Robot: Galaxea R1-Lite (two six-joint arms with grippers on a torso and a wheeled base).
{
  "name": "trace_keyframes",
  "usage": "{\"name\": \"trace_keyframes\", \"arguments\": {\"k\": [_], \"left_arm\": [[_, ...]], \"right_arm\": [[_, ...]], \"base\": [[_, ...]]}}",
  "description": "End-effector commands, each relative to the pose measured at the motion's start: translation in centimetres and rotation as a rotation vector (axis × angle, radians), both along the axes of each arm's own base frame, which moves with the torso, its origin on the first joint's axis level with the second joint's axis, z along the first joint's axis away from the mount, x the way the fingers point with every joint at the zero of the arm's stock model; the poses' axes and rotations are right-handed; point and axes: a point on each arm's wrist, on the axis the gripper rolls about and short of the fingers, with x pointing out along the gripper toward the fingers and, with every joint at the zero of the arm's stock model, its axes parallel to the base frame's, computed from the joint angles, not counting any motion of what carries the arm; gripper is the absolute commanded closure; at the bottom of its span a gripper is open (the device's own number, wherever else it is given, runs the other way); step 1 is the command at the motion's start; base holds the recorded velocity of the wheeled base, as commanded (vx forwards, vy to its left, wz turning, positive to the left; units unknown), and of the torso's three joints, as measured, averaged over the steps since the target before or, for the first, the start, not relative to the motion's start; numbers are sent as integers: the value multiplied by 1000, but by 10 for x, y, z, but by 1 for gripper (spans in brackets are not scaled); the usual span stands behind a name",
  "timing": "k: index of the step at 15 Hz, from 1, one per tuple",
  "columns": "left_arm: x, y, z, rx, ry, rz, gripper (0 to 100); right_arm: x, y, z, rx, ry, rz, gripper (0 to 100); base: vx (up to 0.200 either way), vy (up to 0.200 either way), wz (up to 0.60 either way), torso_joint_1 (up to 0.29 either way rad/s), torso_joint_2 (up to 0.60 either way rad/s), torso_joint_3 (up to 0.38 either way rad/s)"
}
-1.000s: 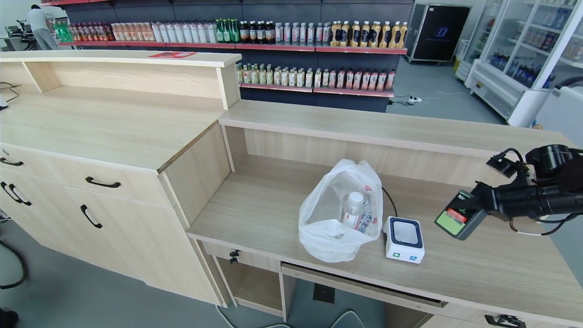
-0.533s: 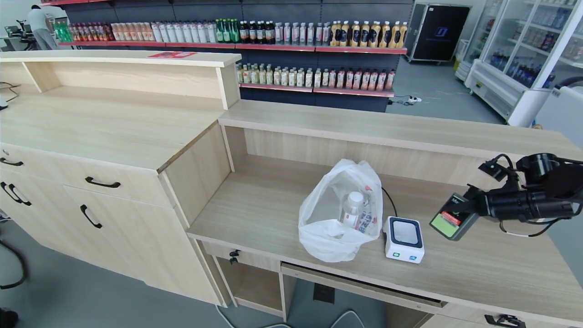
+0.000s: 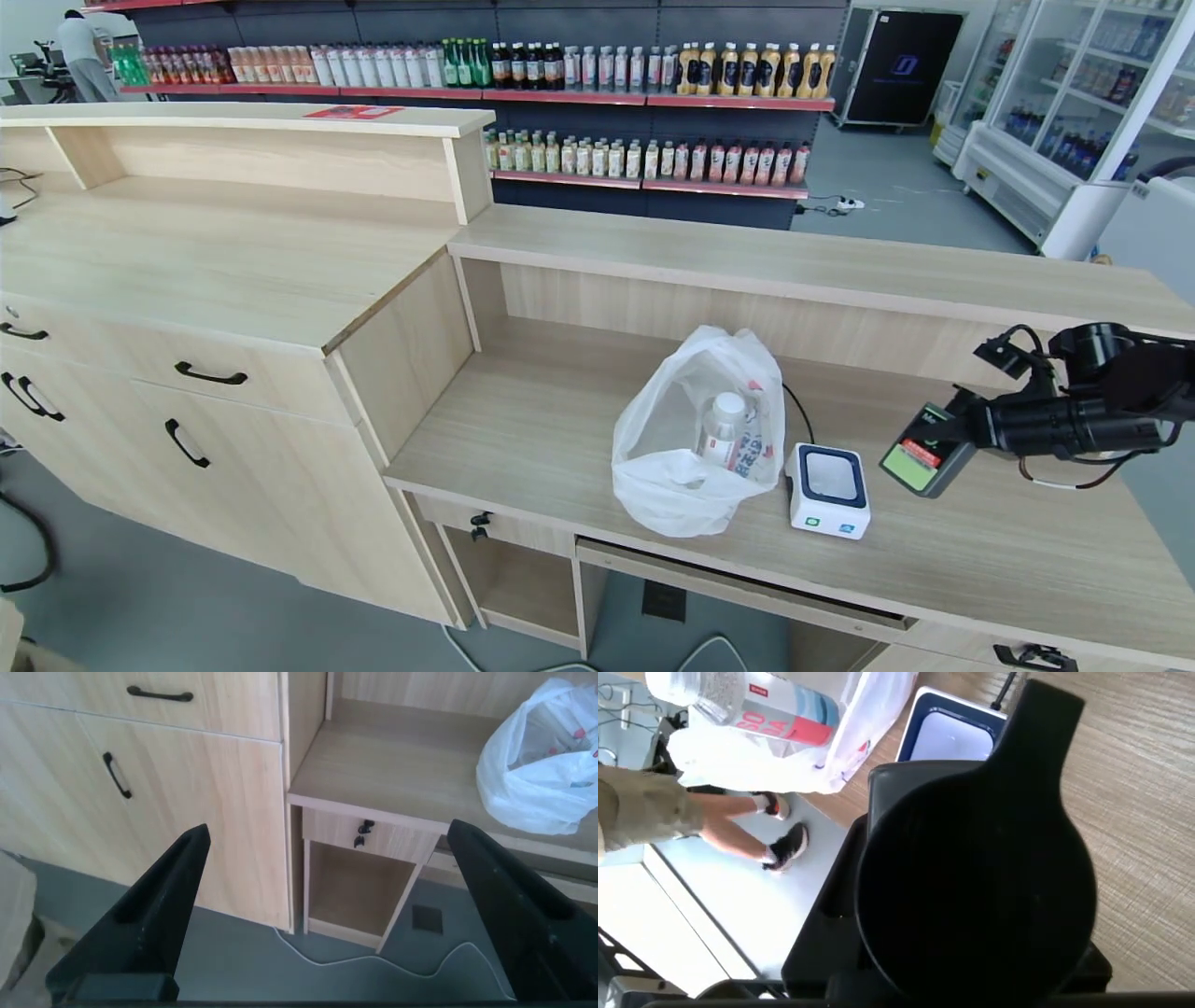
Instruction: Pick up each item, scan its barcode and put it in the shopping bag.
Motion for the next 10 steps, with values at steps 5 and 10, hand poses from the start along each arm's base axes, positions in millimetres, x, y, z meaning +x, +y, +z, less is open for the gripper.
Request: {"name": "trace_keyframes", "arguments": {"k": [5, 10], "left_arm": [[0, 0, 0, 0, 0, 1, 0], [0, 0, 0, 0, 0, 1, 0]], "right_arm": [[3, 1, -9, -9, 11, 12, 100], [7, 1, -13, -8, 1, 18, 100]], "base": [[0, 0, 0, 0, 0, 0], [0, 0, 0, 0, 0, 0]]}}
